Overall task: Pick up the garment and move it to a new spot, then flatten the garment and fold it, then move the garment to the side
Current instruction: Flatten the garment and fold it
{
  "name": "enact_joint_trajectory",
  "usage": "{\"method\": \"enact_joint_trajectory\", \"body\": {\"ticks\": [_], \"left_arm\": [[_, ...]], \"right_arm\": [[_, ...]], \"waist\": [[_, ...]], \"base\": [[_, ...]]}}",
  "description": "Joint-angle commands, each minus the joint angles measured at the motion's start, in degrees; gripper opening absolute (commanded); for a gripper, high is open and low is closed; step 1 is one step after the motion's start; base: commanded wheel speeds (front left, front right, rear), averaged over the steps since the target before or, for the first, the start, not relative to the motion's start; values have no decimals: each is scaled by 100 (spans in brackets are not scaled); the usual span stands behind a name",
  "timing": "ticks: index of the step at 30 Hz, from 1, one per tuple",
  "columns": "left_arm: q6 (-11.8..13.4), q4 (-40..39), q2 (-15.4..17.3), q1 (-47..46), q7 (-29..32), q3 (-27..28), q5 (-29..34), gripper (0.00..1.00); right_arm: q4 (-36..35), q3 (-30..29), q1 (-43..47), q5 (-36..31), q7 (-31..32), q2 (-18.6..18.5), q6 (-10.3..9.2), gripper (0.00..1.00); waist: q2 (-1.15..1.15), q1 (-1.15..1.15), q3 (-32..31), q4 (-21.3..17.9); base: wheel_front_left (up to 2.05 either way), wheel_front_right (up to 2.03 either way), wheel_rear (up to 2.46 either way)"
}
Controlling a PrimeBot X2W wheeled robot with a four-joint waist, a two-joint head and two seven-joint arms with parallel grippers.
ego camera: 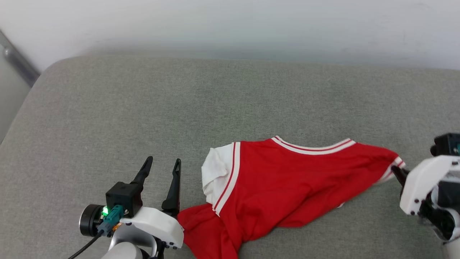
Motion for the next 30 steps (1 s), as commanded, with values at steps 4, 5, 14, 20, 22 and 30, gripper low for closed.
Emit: {"method": "enact_joint_trajectory", "body": {"ticks": [4,5,14,20,22,30], "left_arm": [[11,-5,-6,86,21,-21,-33,100],[9,1,-8,95,27,-29,-39,100],[78,42,67,231,59,-23,-86,100],[175,-24,111,358,83,15,-125,100],[214,-60,127,384,94,25,-126,100],[229,-241,169,178,161,-22,-38,100]], "right_arm": [[137,-608,737,-179,-46,252,-3,0],[199,-727,854,-202,-164,341,-4,0],[-83,-927,1426,-140,-1985,882,-3,100],[-561,-868,1668,-85,-2032,845,-3,100],[-710,-806,1609,-98,-1823,764,-3,100],[-727,238,411,-88,273,100,-3,100]], "waist": [[0,0,-58,-116],[0,0,-68,-134],[0,0,-280,-250],[0,0,-425,-339],[0,0,-445,-364],[0,0,-95,-280]], "base": [[0,0,0],[0,0,0],[0,0,0],[0,0,0],[0,0,0],[0,0,0]]}}
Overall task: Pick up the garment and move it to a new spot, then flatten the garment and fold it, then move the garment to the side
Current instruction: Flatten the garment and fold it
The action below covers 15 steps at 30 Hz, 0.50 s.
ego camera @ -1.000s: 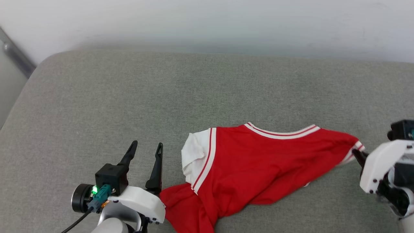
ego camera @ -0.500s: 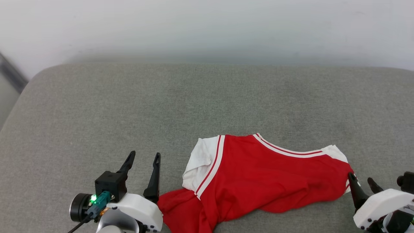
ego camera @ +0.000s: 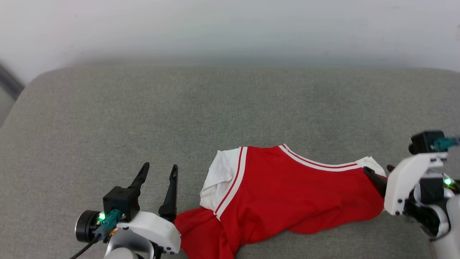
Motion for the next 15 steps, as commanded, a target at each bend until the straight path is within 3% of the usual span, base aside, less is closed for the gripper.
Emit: {"method": "enact_joint_trajectory", "body": {"ticks": [1,6,15], "left_arm": [[5,-18,6,-75,6,-5,23,100],[-101,-29,-49,-350,-23,-23,88,100],[-243,140,-222,-664,-115,-83,152,100]], "right_arm": [[37,54,-158,-15,129,-37,-2,100],[382,569,-947,-67,1023,-212,-2,100],[1424,1552,-1708,267,1542,-216,-2,100]], "waist": [[0,0,158,70],[0,0,595,231],[0,0,1003,445]], "base": [[0,0,0],[0,0,0],[0,0,0]]}}
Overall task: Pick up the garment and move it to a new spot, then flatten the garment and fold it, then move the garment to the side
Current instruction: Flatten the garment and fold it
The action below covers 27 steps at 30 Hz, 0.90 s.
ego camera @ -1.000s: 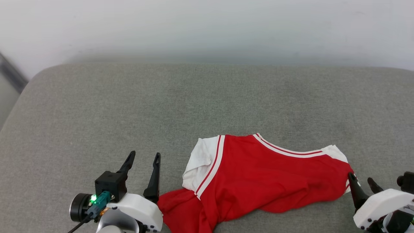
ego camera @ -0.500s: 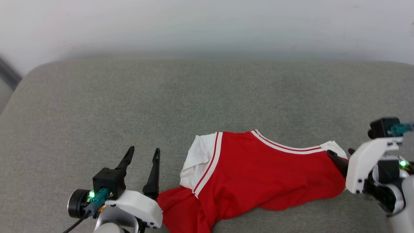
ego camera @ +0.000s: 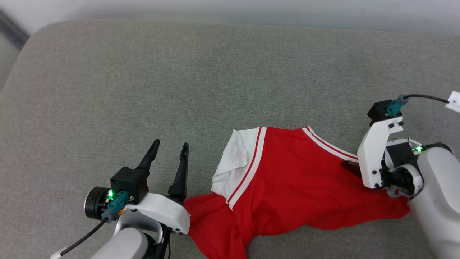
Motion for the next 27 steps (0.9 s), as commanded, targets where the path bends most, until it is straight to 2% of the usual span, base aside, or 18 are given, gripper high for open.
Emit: {"method": "enact_joint_trajectory", "body": {"ticks": [1,4,5,7,13,19,22,27], "left_arm": [[-25,25,-30,-70,-32,-13,47,100],[-30,76,-55,-103,-55,-30,52,100],[-26,89,-61,-105,-46,-37,55,100],[-23,110,-66,-112,-52,-43,57,100],[-10,140,-83,-75,-52,-69,41,100],[-10,142,-95,-56,-42,-96,20,100],[-35,150,-115,-113,-55,-113,22,100],[-65,187,-180,-142,-74,-137,12,100]], "right_arm": [[207,87,26,82,122,28,-2,100],[500,238,58,240,263,120,-1,100],[544,253,67,302,276,150,-1,87],[458,283,-17,406,107,203,2,0],[-105,442,-353,429,-526,136,-4,0],[-448,776,-609,254,-1461,321,-2,0],[-269,914,-702,218,-1881,497,-2,0],[618,962,-645,191,-2343,775,-2,0]], "waist": [[0,0,48,50],[0,0,50,67],[0,0,44,71],[0,0,30,73],[0,0,-100,69],[0,0,-186,118],[0,0,-150,182],[0,0,-29,263]], "base": [[0,0,0],[0,0,0],[0,0,0],[0,0,0],[0,0,0],[0,0,0],[0,0,0],[0,0,0]]}}
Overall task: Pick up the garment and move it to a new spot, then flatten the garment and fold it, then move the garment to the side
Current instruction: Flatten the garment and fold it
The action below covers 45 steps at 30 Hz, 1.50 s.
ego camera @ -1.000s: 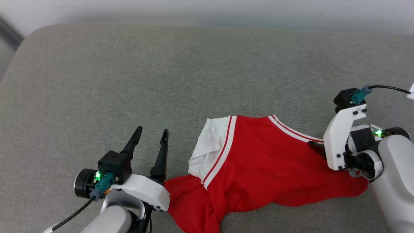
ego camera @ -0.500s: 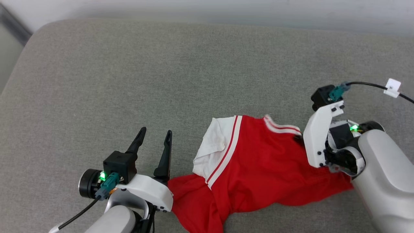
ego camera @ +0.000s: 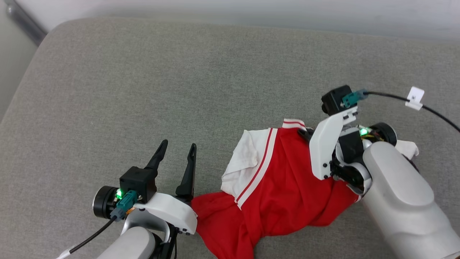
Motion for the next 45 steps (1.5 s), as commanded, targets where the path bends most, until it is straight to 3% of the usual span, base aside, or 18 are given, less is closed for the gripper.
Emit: {"method": "enact_joint_trajectory", "body": {"ticks": [1,2,3,4,13,21,25,30,39,45], "left_arm": [[-38,28,-32,-47,-30,-4,-1,100],[-37,46,-41,-51,-42,-8,-9,100],[-45,67,-49,-51,-49,-8,-12,100],[-46,86,-53,-47,-52,-11,-16,100],[63,172,37,184,-89,92,-79,100],[266,109,228,503,-64,212,-162,100],[374,24,332,679,-28,252,-184,100],[508,-76,445,885,-10,316,-228,100],[567,-247,587,879,140,333,-240,100],[211,-221,549,300,467,207,-295,100]], "right_arm": [[207,-18,25,-15,-150,60,-2,0],[391,-57,42,18,-275,105,-2,20],[542,-53,64,28,-379,135,-2,73],[645,-59,69,50,-545,169,-2,100],[296,-37,421,113,-2738,-60,-2,100],[-314,-869,1183,-247,-3861,-363,-2,100],[-814,-1478,1860,-525,-3879,-426,-2,100],[-1762,-2201,2865,-918,-3635,-225,-2,100],[-3457,-2721,4157,-1382,-2881,202,-2,100],[-4205,-2814,4517,-1517,-2470,437,-2,100]], "waist": [[0,0,32,24],[0,0,37,32],[0,0,34,38],[0,0,25,40],[0,0,-400,-171],[0,0,-930,-465],[0,0,-1131,-578],[0,0,-1294,-718],[0,0,-1372,-923],[0,0,-1190,-1090]], "base": [[0,0,0],[0,0,0],[0,0,0],[0,0,0],[0,0,0],[0,0,0],[0,0,0],[0,0,0],[0,0,0],[0,0,0]]}}
